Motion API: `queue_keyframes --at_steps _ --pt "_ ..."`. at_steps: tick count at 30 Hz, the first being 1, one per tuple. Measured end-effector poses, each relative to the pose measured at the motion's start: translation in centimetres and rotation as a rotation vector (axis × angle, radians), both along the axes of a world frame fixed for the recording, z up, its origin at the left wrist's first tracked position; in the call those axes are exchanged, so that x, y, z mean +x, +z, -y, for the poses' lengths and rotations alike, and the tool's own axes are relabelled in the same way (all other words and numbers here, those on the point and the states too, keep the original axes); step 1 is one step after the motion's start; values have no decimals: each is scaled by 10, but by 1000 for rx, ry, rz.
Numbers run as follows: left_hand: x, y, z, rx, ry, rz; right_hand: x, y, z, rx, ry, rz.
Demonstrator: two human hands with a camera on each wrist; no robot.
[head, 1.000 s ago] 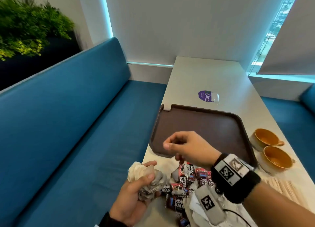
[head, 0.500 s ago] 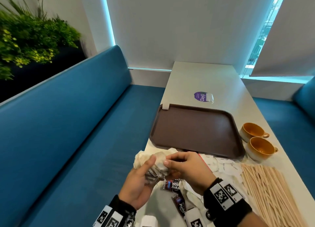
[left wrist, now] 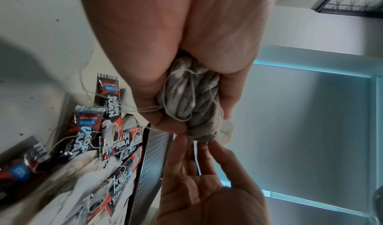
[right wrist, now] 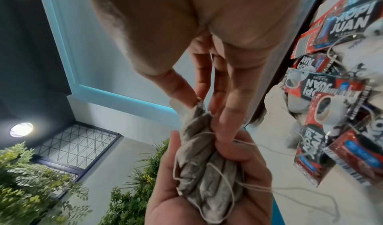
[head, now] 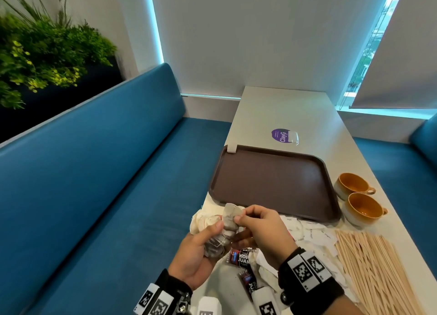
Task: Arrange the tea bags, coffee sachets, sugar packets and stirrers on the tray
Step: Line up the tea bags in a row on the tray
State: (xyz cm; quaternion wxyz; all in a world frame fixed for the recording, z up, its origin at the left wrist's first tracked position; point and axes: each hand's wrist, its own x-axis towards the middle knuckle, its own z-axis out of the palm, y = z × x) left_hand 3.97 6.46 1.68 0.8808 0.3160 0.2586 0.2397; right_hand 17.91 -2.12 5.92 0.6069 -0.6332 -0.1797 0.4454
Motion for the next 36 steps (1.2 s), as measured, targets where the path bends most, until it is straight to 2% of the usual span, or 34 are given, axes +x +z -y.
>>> queue_keyframes --at_steps 3,7,13,17,20,22,25,28,31,36 --pt "-1 2 -1 -14 -39 -23 5 -2 -2 -10 -20 58" --pt "-4 3 -2 -31 -60 -13 7 -7 0 40 -56 19" --pt "4 12 -2 76 -65 -174 12 -9 2 102 -44 48" --pt "9 10 0 113 -71 -166 12 -11 3 133 9 154" --pt "12 8 -3 168 -48 -192 15 -12 0 123 -30 252" --pt "13 7 -8 205 -35 -219 18 -10 -4 115 -55 213" --pt "15 8 -15 232 -42 -247 26 -3 -11 66 19 215" --pt "20 7 -23 226 -37 -241 34 -1 -22 22 101 322" --pt "26 3 -31 188 -17 -214 46 -3 -38 1 91 356" --pt "26 -11 -45 65 43 -202 78 -12 -69 -40 96 275"
